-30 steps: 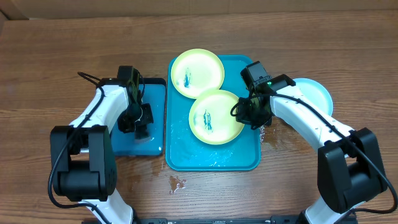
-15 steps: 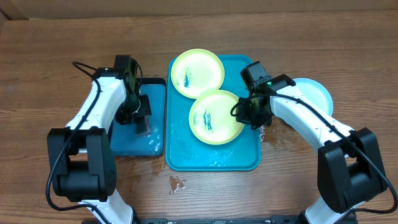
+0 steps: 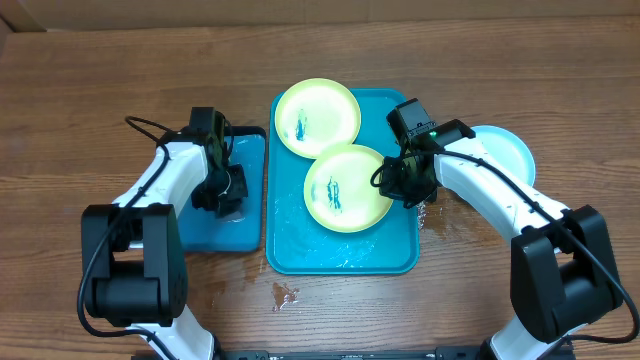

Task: Clean dirty plates on tray and stack at the side
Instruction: 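Dip the sponge in the black tray water with the left gripper, then scrub the held yellow plate with the sponge using the left gripper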

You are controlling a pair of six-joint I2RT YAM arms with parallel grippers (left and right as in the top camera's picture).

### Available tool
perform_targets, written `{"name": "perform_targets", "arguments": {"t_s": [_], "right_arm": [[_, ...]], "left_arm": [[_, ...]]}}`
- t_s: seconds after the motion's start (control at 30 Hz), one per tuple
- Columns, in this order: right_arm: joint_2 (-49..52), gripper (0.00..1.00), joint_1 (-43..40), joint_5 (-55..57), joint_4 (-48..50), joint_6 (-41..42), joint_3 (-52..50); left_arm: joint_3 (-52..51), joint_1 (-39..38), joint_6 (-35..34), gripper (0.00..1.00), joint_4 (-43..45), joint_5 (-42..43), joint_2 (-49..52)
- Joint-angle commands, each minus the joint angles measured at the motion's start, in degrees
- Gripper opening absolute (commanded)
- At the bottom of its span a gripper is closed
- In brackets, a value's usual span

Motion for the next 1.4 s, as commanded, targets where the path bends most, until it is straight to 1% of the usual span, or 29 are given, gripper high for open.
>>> {"name": "perform_targets", "arguments": {"t_s": [0.0, 0.03, 0.07, 0.1, 0.13, 0.23, 0.3, 0.37, 0.43, 0.5, 0.6, 0.67, 0.7, 0.73, 0.77, 0.8, 0.9, 1.0, 1.27, 1.37], "right_arm": [[-0.1, 0.05, 0.0, 0.3, 0.0, -0.2, -0.2], [-0.1, 0.05, 0.0, 0.3, 0.0, -0.2, -0.2], [-0.1, 0.05, 0.0, 0.3, 0.0, -0.2, -0.2], [-0.1, 0.05, 0.0, 0.3, 0.0, -0.2, -0.2], [-0.1, 0.05, 0.0, 0.3, 0.0, -0.2, -0.2], [-0.1, 0.05, 0.0, 0.3, 0.0, -0.2, -0.2], [-0.1, 0.06, 0.0, 0.3, 0.0, -0.2, -0.2], [-0.1, 0.06, 0.0, 0.3, 0.0, -0.2, -0.2], [-0.1, 0.06, 0.0, 0.3, 0.0, -0.2, -0.2], [-0.1, 0.06, 0.0, 0.3, 0.0, -0.2, -0.2], [-0.1, 0.06, 0.0, 0.3, 0.0, -0.2, -0.2], [-0.1, 0.06, 0.0, 0.3, 0.0, -0.2, -0.2], [-0.1, 0.06, 0.0, 0.3, 0.0, -0.2, -0.2], [-0.1, 0.06, 0.0, 0.3, 0.0, -0.2, -0.2], [-0.1, 0.06, 0.0, 0.3, 0.0, -0.2, -0.2], [-0.1, 0.06, 0.0, 0.3, 0.0, -0.2, -0.2], [-0.1, 0.06, 0.0, 0.3, 0.0, -0.2, -0.2], [-0.1, 0.06, 0.0, 0.3, 0.0, -0.2, -0.2], [-0.1, 0.06, 0.0, 0.3, 0.0, -0.2, -0.2], [-0.1, 0.06, 0.0, 0.3, 0.0, -0.1, -0.2]], "left_arm": [[-1.9, -0.3, 0.5, 0.44, -0.8, -0.2, 0.1], [-1.9, -0.3, 0.5, 0.41, -0.9, 0.7, 0.1], [-1.7, -0.3, 1.0, 0.3, -1.3, 1.6, 0.1], [-1.2, -0.3, 1.4, 0.21, -2.3, 2.5, 0.1], [-0.4, -0.3, 1.4, 0.19, -3.5, 2.7, 0.0], [3.0, -0.3, 1.4, 0.25, -7.1, 2.6, 0.0], [5.0, -0.3, 1.4, 0.27, -9.0, 2.6, 0.0], [5.2, -0.3, 1.4, 0.33, -8.9, 2.4, 0.0], [4.7, -0.3, 1.4, 0.36, -8.5, 1.5, 0.1], [3.5, -0.3, 1.4, 0.38, -8.0, 0.4, 0.1], [1.6, -0.3, 1.4, 0.38, -6.8, -1.6, 0.1], [-0.5, -0.3, 1.4, 0.36, -4.9, -1.9, 0.1], [-1.6, -0.3, 1.3, 0.33, -3.9, -1.8, 0.1], [-2.7, -0.3, 1.0, 0.25, -2.8, -1.8, 0.1], [-3.7, -0.3, 0.4, 0.13, -2.1, -1.8, 0.1], [-4.2, -0.3, 0.4, 0.04, -2.0, -1.8, 0.1], [-3.3, -0.3, 0.2, 0.04, -3.0, -1.6, 0.0], [0.6, -0.3, 0.0, 0.04, -6.3, -1.4, 0.0], [21.4, -0.6, 0.1, 0.04, -21.8, -1.4, 0.0], [27.4, -1.7, 0.0, 0.04, -25.1, -0.5, 0.0]]}}
